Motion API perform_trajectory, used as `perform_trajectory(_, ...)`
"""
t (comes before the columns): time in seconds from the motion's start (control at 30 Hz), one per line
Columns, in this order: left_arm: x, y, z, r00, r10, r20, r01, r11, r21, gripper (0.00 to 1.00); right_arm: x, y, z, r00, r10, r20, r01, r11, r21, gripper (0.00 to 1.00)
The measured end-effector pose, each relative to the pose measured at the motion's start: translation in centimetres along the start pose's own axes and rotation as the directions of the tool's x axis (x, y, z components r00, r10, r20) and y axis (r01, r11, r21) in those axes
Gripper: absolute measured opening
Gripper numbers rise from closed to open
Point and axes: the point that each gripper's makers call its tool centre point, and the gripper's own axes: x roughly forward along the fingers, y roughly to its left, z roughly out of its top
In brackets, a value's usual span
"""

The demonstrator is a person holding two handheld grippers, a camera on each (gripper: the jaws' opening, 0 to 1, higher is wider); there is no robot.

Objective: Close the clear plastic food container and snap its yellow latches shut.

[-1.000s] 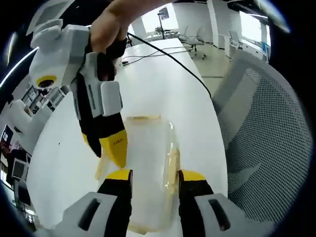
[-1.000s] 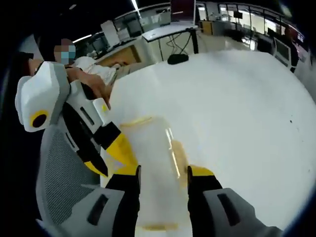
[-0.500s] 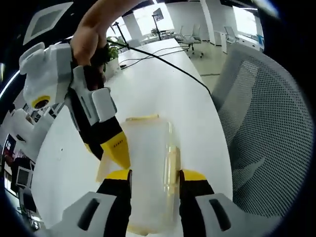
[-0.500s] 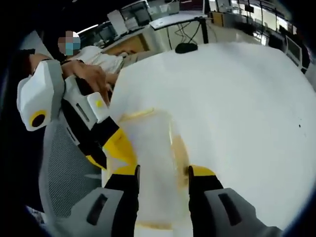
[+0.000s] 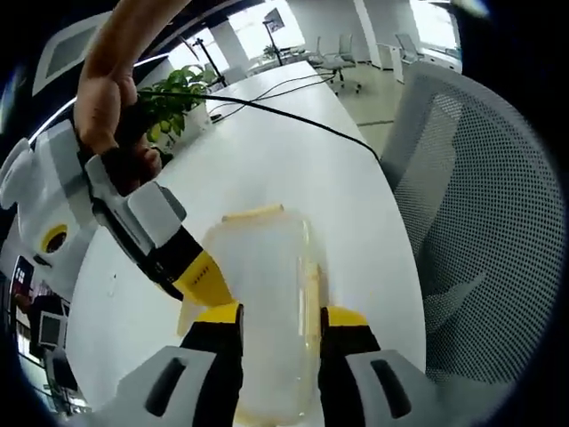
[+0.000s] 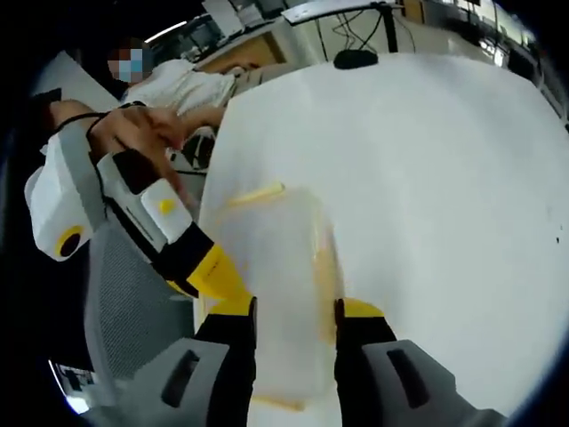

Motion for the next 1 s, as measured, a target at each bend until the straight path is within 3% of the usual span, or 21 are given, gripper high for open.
perform_trajectory(0.57,-0.2,-0.1,0.5,1.000,0.014,0.016,-0.014,0.999,0.030,0.28,-0.5,0.6,0.2,0.997,-0.068,0.036,0.070,0.996,-0.062,0.33)
perform_trajectory(1.0,-1.4,0.4,0.9,0.999,0.023,0.027,-0.022,1.000,-0.012,0.28,-2.1,0.9,0.0,0.990,-0.126,0.069,0.133,0.986,-0.101,0.33)
